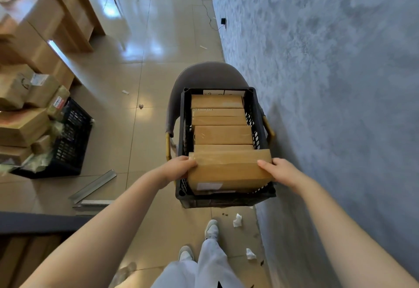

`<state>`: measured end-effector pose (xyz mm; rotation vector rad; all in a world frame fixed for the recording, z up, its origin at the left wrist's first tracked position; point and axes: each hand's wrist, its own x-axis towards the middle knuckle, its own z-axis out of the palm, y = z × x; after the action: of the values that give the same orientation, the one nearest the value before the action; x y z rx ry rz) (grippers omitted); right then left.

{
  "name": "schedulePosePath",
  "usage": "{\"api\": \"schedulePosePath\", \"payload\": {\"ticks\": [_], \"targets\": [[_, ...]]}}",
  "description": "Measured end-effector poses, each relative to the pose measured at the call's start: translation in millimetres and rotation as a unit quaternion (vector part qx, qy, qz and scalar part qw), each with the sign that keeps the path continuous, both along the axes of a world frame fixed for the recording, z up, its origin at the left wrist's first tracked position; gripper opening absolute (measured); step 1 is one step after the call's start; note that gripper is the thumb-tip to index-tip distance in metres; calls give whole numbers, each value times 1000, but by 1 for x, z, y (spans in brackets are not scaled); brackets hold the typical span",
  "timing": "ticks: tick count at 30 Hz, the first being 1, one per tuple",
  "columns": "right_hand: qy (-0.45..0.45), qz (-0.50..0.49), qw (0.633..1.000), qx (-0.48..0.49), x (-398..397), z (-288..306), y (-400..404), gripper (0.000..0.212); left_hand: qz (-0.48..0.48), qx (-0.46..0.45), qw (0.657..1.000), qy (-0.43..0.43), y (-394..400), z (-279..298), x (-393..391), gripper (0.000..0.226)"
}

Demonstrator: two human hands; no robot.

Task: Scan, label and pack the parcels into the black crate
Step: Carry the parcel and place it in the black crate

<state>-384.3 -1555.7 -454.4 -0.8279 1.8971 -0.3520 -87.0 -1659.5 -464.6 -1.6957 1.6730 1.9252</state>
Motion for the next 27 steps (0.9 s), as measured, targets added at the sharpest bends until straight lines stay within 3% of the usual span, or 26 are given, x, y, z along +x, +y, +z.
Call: {"api": "schedulePosePath", "payload": {"ticks": [5,14,23,27], "targets": [[3,19,998,55,7,-40,4,63,22,-17,998,-63,17,-45,-8,66],[7,-52,994,93,6,-93,-17,46,98,-39,986,-127,18,-101,-44,61],[117,61,979,155,3,-121,-30,49,45,-42,979,-197,15,-135,-53,60],[155,82,973,151,9,-125,-39,49,20,-122,967,-224,11,-137,-55,54]]}}
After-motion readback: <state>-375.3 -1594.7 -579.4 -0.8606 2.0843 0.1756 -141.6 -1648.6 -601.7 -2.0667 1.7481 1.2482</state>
